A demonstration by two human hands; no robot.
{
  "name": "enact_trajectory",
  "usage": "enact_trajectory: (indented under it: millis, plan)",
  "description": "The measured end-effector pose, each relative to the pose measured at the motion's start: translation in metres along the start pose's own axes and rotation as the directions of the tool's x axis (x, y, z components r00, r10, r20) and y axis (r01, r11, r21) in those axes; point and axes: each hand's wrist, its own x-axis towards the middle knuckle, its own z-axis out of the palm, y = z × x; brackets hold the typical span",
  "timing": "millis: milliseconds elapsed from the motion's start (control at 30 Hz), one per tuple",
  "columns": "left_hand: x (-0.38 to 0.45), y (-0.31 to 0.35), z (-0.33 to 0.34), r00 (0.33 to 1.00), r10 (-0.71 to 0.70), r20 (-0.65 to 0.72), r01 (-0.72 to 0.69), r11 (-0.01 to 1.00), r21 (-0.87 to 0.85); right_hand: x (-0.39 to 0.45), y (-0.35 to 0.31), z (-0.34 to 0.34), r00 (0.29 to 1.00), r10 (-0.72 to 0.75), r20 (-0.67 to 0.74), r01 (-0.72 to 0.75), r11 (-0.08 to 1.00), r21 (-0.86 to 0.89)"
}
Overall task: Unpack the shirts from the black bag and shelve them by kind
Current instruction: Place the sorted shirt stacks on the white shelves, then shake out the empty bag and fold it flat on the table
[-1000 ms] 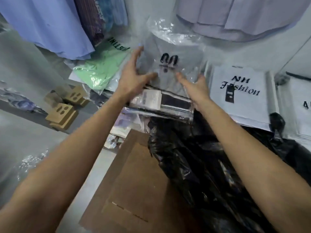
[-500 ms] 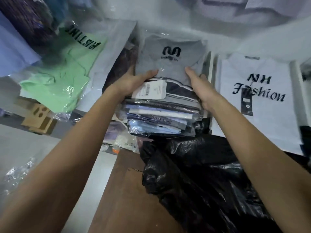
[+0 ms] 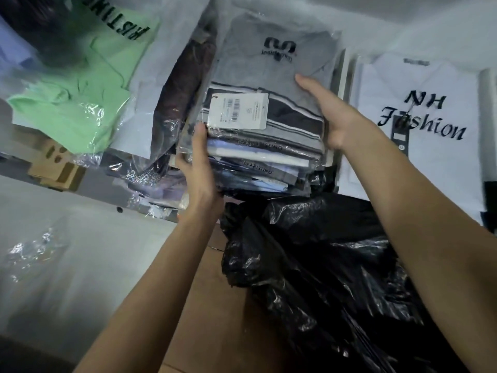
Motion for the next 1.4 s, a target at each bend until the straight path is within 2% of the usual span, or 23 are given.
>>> enact_trajectory:
  millis: [133, 367, 567, 667, 767, 867, 1033, 1100, 1167, 1200, 1233, 1300, 1333, 1400]
  plan:
    - [-0.018, -0.023, 0.006, 0.996, 0.047, -0.077, -0.056, 0.992, -0.114, 0.002, 0.001, 0.001, 1.000, 0.015, -0.014, -0.015, 1.000, -0.011]
    - [-0.004, -0.023, 0.036, 0.994, 0.083, -0.070, -0.093, 0.982, -0.164, 0.018, -0.010, -0.004, 1.000, 0.004, -0.029, -0.005, 0.999, -0.045]
    - [0.019, 0.002, 0.059, 0.967, 0.215, 0.139, -0.180, 0.957, -0.227, 0.025, -0.031, 0.000, 0.992, -0.059, -0.108, 0.049, 0.994, -0.098]
    - [0.036, 0.009, 0.057, 0.972, 0.216, 0.091, -0.196, 0.963, -0.187, 0.025, -0.030, 0.008, 0.983, -0.119, -0.142, 0.106, 0.990, -0.096]
    - [0.043, 0.003, 0.036, 0.990, 0.142, 0.018, -0.138, 0.979, -0.148, 0.025, -0.016, 0.015, 0.971, -0.143, -0.192, 0.132, 0.989, -0.070]
    - [0.033, -0.008, 0.013, 0.993, 0.101, 0.061, -0.100, 0.994, -0.035, 0.023, -0.006, 0.017, 0.962, -0.154, -0.223, 0.151, 0.988, -0.030]
    - [0.010, -0.013, -0.009, 0.990, 0.133, 0.043, -0.137, 0.983, 0.121, 0.006, 0.002, 0.018, 0.926, -0.245, -0.287, 0.206, 0.966, -0.159]
    - [-0.009, -0.023, -0.018, 0.984, 0.174, 0.032, -0.177, 0.964, 0.198, -0.009, 0.010, 0.009, 0.901, -0.323, -0.291, 0.262, 0.937, -0.231]
    - [-0.033, -0.038, -0.030, 0.970, 0.239, 0.052, -0.244, 0.923, 0.297, -0.037, 0.019, -0.012, 0.865, -0.406, -0.296, 0.324, 0.901, -0.290]
    - [-0.041, -0.046, -0.036, 0.959, 0.268, 0.095, -0.283, 0.874, 0.396, -0.054, 0.025, -0.026, 0.845, -0.447, -0.293, 0.355, 0.879, -0.318]
    - [-0.048, -0.052, -0.040, 0.950, 0.262, 0.172, -0.313, 0.781, 0.541, -0.073, 0.031, -0.043, 0.826, -0.485, -0.289, 0.382, 0.857, -0.345]
    - [-0.061, -0.059, -0.045, 0.938, 0.112, 0.327, -0.334, 0.544, 0.770, -0.116, 0.048, -0.081, 0.790, -0.533, -0.305, 0.412, 0.828, -0.380]
    - [-0.067, -0.063, -0.046, 0.933, 0.017, 0.358, -0.320, 0.491, 0.810, -0.136, 0.057, -0.102, 0.779, -0.542, -0.314, 0.410, 0.820, -0.400]
    - [-0.082, -0.071, -0.050, 0.913, -0.049, 0.406, -0.339, 0.462, 0.820, -0.172, 0.081, -0.142, 0.781, -0.529, -0.333, 0.341, 0.807, -0.481]
